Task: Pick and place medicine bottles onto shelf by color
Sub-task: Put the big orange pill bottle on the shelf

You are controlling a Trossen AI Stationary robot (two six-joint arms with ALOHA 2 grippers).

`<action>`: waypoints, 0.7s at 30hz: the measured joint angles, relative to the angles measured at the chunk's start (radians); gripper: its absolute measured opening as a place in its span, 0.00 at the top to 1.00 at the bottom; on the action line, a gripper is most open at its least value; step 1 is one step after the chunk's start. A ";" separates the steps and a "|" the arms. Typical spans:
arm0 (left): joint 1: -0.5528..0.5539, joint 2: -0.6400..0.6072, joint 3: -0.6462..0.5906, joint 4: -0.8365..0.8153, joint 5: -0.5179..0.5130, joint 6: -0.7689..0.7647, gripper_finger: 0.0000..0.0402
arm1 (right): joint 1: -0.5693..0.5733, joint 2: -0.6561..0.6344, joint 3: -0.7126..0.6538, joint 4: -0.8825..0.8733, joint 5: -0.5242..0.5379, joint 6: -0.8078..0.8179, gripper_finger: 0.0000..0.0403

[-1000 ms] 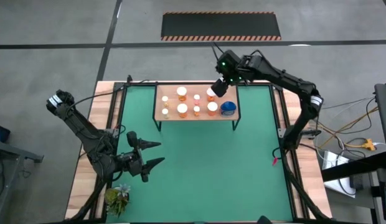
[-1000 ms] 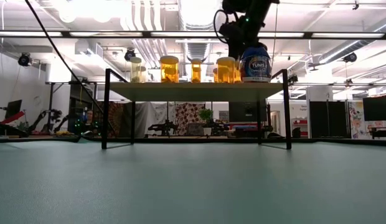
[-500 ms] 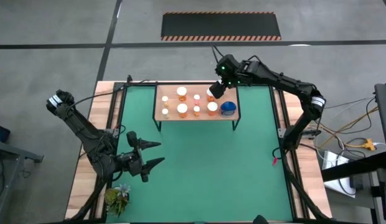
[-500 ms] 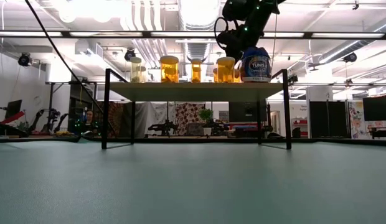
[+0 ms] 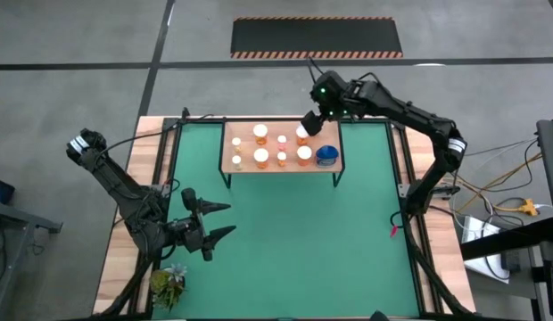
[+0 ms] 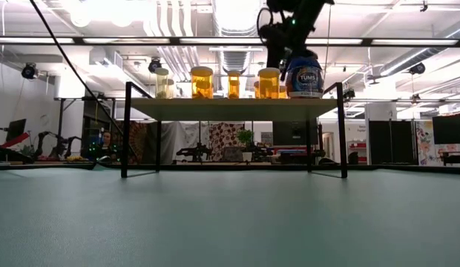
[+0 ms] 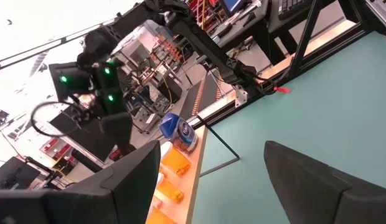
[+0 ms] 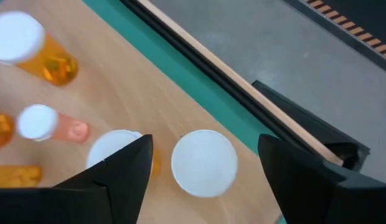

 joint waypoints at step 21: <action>0.000 0.000 0.000 0.000 0.000 0.000 0.33 | 0.011 -0.001 -0.020 -0.057 0.000 0.009 0.95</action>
